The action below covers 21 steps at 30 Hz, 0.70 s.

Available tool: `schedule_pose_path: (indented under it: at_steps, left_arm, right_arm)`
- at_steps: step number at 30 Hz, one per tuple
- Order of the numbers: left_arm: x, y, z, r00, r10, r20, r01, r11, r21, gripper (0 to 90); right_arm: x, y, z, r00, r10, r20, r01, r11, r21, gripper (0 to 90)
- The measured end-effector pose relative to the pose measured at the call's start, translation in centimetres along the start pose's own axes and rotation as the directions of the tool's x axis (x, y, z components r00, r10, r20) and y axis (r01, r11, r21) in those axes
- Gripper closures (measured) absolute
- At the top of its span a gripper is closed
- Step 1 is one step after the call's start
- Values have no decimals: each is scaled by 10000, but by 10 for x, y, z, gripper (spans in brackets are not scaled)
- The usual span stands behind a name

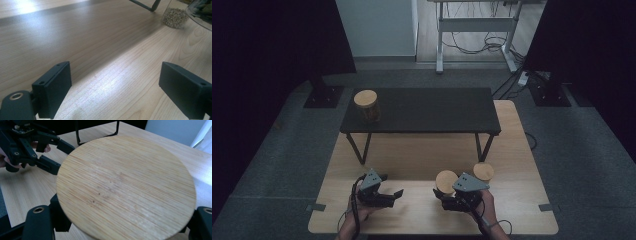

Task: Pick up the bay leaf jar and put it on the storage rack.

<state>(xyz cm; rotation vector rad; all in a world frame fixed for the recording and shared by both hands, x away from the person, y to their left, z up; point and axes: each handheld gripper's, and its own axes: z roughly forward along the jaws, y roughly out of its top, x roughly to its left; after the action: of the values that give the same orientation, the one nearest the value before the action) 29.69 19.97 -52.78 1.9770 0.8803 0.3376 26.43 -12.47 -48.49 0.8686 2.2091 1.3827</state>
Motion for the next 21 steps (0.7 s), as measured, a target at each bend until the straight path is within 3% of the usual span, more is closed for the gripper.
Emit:
schedule_pose_path:
  at_steps: [8, 21]
  left_arm:
    - [0, -1, 1, 10000, 0, -6, 0, 10000, 54, 108]
    - [0, -1, 2, 10000, -9, 89, 8, 10000, 53, 109]
  right_arm:
    - [-2, 13, -5, 9995, -315, -90, 314, 9995, -98, 247]
    - [-5, 29, -8, 9991, -426, 23, 427, 9988, -225, 247]
